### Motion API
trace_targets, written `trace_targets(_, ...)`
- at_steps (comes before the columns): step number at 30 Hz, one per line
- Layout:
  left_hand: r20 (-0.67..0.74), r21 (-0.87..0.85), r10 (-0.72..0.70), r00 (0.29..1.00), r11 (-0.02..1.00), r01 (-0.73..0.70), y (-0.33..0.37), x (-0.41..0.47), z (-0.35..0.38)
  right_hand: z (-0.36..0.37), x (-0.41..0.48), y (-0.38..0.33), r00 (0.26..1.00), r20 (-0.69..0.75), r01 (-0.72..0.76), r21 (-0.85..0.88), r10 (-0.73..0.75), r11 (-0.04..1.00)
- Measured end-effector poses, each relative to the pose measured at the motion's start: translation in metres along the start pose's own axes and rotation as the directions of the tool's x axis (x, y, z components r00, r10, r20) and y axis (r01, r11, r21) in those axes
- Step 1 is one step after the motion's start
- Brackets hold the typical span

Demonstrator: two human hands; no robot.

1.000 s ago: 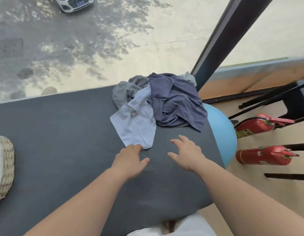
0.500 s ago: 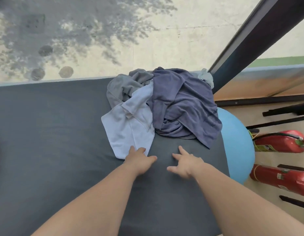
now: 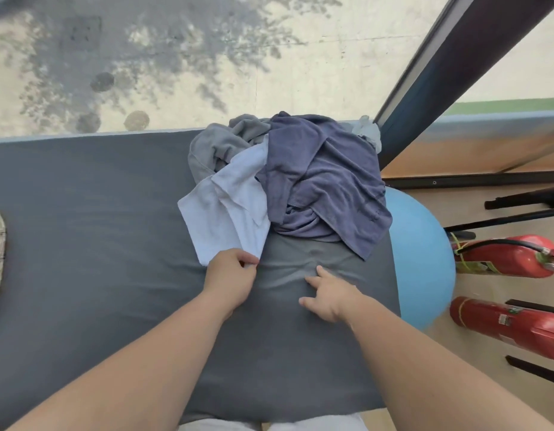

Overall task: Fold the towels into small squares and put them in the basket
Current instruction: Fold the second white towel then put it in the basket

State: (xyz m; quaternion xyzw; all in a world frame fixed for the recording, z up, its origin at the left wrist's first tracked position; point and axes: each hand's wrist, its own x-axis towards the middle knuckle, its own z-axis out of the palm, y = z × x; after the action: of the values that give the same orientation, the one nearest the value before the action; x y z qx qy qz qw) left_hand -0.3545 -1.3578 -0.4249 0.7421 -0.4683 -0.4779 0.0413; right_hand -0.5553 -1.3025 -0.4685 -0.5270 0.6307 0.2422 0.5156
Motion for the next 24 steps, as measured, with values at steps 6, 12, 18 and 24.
trace_targets(6,-0.039,0.165,0.335,0.942,0.931,-0.324,0.015,-0.074,-0.047,-0.034,-0.074,-0.044,0.826,-0.481,0.354,0.042,-0.292,0.934)
trace_targets(12,-0.124,0.403,0.714,0.690,0.671,-0.622,0.032,-0.165,-0.090,-0.062,-0.163,-0.099,0.593,-0.505,0.576,-0.277,-0.627,0.769)
trace_targets(18,-0.166,0.509,0.844,0.510,0.516,-0.689,0.027,-0.233,-0.124,-0.039,-0.217,-0.126,0.553,-0.298,0.746,-0.238,-0.778,0.622)
trace_targets(24,-0.195,0.484,0.752,0.630,0.632,-0.605,-0.004,-0.282,-0.138,-0.004,-0.267,-0.126,0.521,-0.335,0.804,-0.115,-0.785,0.584)
